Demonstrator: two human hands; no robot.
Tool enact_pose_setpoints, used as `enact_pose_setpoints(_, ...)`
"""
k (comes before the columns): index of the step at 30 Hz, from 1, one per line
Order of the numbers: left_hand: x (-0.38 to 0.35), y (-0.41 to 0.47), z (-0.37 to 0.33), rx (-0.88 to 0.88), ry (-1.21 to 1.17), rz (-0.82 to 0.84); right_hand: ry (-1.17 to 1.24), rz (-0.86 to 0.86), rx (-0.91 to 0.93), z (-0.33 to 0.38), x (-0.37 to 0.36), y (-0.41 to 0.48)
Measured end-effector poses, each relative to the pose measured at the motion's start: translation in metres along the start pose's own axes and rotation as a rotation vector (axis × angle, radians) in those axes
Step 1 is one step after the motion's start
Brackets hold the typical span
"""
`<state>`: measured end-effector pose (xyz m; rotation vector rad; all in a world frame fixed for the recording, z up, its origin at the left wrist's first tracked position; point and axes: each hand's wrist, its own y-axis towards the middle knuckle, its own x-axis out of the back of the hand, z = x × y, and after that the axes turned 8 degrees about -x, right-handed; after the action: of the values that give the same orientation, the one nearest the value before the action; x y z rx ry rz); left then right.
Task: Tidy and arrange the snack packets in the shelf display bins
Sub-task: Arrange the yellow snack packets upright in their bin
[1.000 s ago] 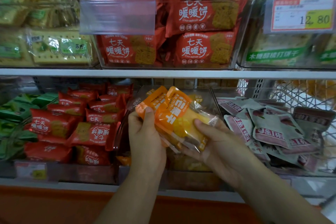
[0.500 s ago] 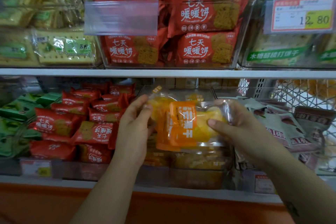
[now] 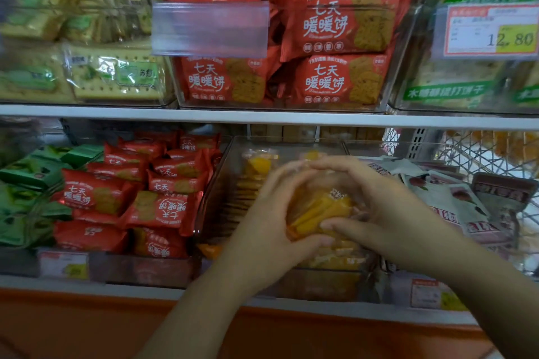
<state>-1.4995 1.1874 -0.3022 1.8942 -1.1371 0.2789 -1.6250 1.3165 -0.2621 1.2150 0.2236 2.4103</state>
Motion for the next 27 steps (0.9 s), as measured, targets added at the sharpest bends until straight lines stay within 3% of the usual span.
enact_pose_setpoints(2,-0.003,-0.002,0.001,-0.003,0.019,0.008,0.06,-0.031,-0.019,-0.005,-0.001,0.0)
enact_pose_setpoints(6,-0.004,-0.004,0.002,-0.027,0.023,0.009,-0.109,-0.077,-0.039,-0.016,0.002,0.001)
enact_pose_setpoints(10,-0.004,-0.007,0.0,-0.052,0.02,0.024,-0.001,0.197,-0.153,-0.013,0.012,0.005)
enact_pose_setpoints(14,0.0,-0.009,0.003,-0.028,0.044,0.045,-0.018,0.303,-0.117,-0.003,0.012,0.006)
enact_pose_setpoints(23,0.023,-0.013,0.008,0.044,0.089,0.041,-0.068,0.16,-0.024,0.014,-0.002,0.008)
enact_pose_setpoints(27,0.051,-0.016,0.016,0.119,0.119,-0.14,-0.183,-0.067,0.053,0.021,-0.005,0.013)
